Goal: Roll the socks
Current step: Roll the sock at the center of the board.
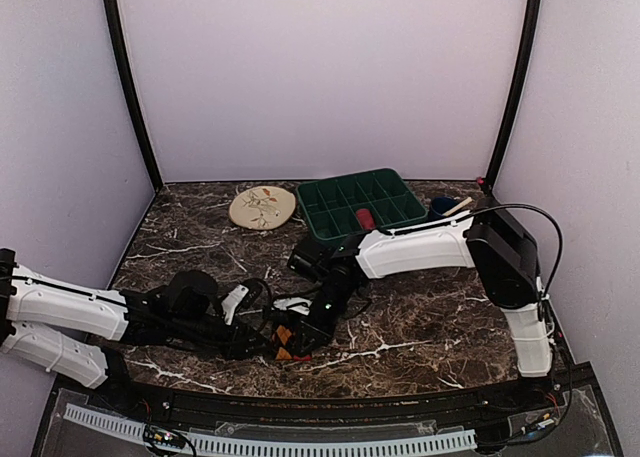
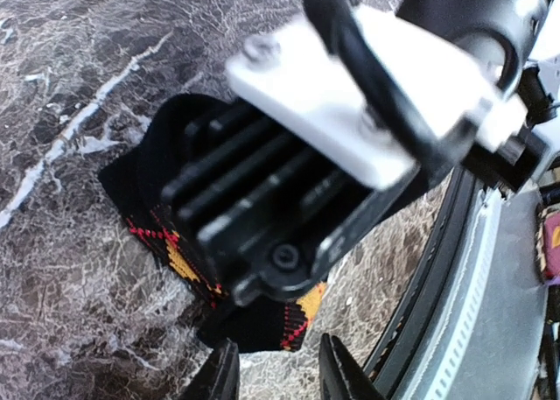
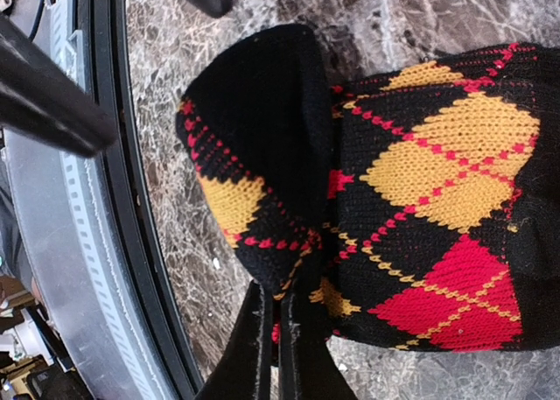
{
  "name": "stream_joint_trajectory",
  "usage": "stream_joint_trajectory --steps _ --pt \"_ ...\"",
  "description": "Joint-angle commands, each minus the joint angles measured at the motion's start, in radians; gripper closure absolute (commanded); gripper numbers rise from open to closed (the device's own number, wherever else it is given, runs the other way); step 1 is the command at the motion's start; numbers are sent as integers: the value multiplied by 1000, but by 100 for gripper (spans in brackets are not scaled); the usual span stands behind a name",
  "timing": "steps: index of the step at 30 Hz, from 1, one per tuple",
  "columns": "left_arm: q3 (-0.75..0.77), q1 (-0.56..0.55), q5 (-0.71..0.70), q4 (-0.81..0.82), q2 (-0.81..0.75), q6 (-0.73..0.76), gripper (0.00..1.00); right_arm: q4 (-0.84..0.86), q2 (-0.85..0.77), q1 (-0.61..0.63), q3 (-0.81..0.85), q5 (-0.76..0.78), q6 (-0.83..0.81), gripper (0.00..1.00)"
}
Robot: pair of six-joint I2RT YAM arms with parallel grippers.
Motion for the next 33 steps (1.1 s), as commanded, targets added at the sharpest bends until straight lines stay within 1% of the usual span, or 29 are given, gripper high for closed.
stream_joint_trajectory --steps 1,6,12,20,33 --pt "19 -35 -50 15 19 65 67 -35 21 -11 33 -33 -24 100" --pt "48 -76 -101 4 52 107 65 -53 27 -12 46 -45 -36 100" --pt "72 -101 -102 12 88 138 64 -67 34 -21 54 -49 -43 100" --pt "116 -136 -120 -21 163 166 64 -85 43 -32 70 -64 -55 100" --pt "152 -147 -186 -64 238 173 64 -89 50 -41 75 -110 -65 100"
